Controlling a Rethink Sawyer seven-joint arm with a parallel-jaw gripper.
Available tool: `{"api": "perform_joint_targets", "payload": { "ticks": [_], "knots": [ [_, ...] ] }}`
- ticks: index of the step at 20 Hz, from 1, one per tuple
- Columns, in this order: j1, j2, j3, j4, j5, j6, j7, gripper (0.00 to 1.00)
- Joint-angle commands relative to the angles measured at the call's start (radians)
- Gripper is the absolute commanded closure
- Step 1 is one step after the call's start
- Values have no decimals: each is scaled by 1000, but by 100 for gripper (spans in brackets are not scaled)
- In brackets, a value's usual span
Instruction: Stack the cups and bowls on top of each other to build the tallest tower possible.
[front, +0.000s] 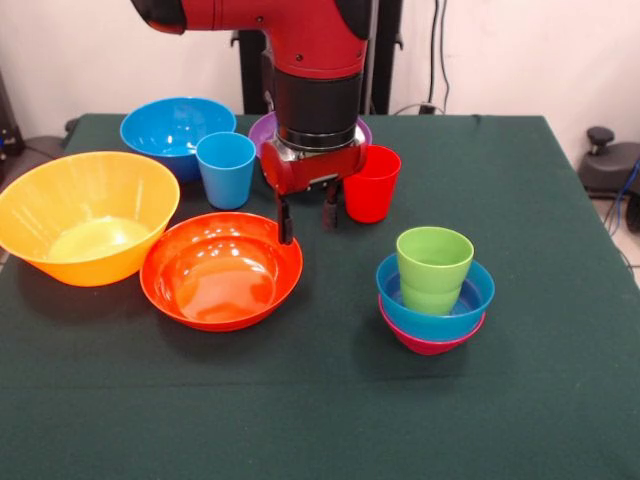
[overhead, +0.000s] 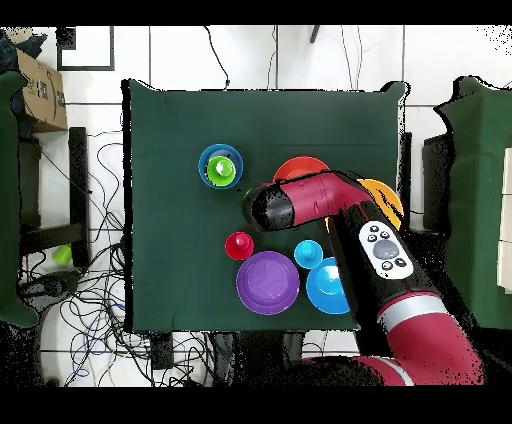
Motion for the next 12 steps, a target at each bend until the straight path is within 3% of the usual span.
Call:
{"api": "perform_joint_targets", "payload": {
  "ticks": [1, 12],
  "knots": [
    [6, 67, -21, -46, -105, -26, -66, 0],
    [-8, 112, -20, -85, -156, -50, -74, 0]
  ]
}}
